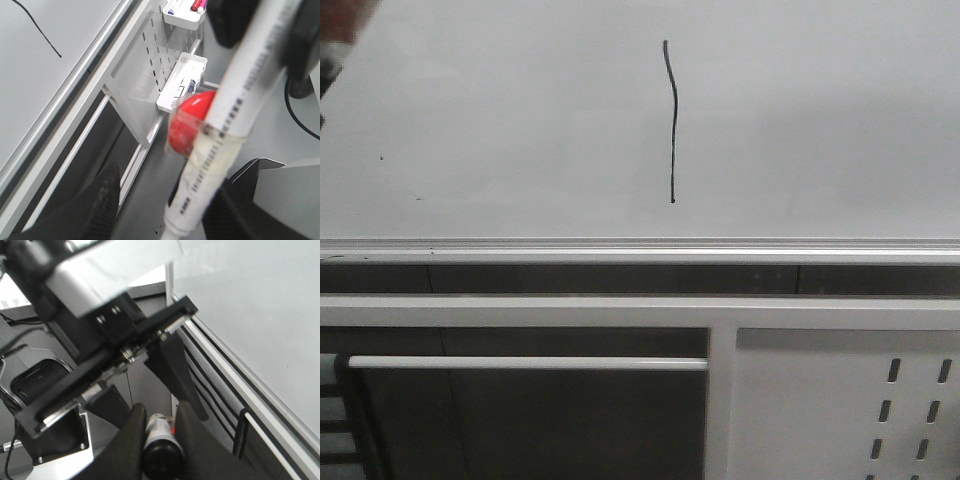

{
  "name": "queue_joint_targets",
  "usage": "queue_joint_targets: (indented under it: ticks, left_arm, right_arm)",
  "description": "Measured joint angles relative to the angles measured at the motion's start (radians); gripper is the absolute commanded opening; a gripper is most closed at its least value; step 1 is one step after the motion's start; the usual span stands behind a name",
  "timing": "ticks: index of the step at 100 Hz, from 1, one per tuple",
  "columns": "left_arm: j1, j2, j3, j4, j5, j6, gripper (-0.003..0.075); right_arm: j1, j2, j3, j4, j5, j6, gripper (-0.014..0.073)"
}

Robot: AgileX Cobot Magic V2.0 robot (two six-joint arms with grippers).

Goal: Write number 1 on whiteboard

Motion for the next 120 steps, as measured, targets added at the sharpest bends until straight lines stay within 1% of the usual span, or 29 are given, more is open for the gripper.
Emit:
queue_joint_targets:
  ticks: [13, 25, 35, 66, 81, 99, 111, 120]
  left_arm:
    - [0.000, 0.000, 0.000, 0.000, -0.004, 0.000, 0.0304]
    - [0.000, 0.000, 0.000, 0.000, -0.009, 0.002, 0.0241]
    - [0.000, 0.000, -0.007, -0.001, -0.009, 0.002, 0.0208]
    - [0.000, 0.000, -0.057, -0.013, 0.035, 0.005, 0.0213]
    - [0.000, 0.000, -0.061, -0.015, 0.072, 0.005, 0.0214]
    - [0.000, 0.000, -0.061, -0.015, 0.078, 0.005, 0.0207]
    - [0.000, 0.000, -0.061, -0.018, 0.079, 0.005, 0.0165]
    - [-0.001, 0.000, -0.061, -0.023, 0.080, 0.005, 0.0115]
  right_arm:
    - [0.000, 0.000, -0.013, -0.013, 0.014, 0.000, -0.0053]
    - [0.000, 0.000, -0.015, -0.020, 0.014, 0.000, -0.0053]
    - [0.000, 0.000, -0.017, -0.027, 0.014, 0.000, -0.0053]
    - [-0.023, 0.010, -0.019, -0.036, 0.014, 0.000, -0.0053]
    - [-0.023, 0.019, -0.019, -0.036, 0.026, 0.000, -0.0053]
    - [-0.023, 0.019, -0.019, -0.037, 0.028, 0.000, -0.0053]
    - [-0.023, 0.019, -0.019, -0.037, 0.030, 0.000, -0.0053]
    - [-0.023, 0.019, -0.019, -0.037, 0.030, 0.000, -0.0053]
